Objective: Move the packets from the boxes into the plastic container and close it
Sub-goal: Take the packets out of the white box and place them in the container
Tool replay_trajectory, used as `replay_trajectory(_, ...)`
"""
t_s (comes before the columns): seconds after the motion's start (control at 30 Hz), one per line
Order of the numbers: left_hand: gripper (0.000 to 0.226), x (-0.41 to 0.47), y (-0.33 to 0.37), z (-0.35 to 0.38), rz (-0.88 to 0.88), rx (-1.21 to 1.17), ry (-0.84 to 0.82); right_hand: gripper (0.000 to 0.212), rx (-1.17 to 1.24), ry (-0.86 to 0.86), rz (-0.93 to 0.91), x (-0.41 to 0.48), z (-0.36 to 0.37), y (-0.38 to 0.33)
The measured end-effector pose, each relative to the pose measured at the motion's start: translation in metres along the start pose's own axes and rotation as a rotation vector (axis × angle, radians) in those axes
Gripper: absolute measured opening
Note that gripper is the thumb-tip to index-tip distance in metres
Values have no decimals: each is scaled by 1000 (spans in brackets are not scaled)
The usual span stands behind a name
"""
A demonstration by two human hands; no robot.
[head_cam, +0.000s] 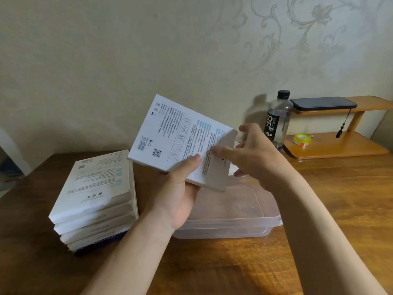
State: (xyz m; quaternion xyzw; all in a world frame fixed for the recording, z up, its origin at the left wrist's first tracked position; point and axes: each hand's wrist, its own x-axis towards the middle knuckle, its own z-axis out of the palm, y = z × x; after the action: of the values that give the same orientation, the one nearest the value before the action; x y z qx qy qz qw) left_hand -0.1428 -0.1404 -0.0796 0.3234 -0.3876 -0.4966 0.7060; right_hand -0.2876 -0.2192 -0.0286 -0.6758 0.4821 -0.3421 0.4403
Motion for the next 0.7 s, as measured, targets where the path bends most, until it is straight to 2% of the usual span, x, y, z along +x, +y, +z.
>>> replay_trajectory(0.07,66,-1,-2,0,12,35,57,64,-173,104,-54,0,3,1)
replay_trajectory(0.13,64,-2,-3,1,15,48,102,42,-178,94,-96,0,6,1)
replay_trajectory(0.2,63,-3,-4,1,9,43,135,34,-139,47,-106,-1,9,1)
replay_trajectory(0.43,49,-4,-4,4,-27,-3,221,32,-126,52,-92,1,21,4)
replay_trajectory(0.7,50,-2,-1,2,-28,-19,259,35,-54,16,-96,0,22,0)
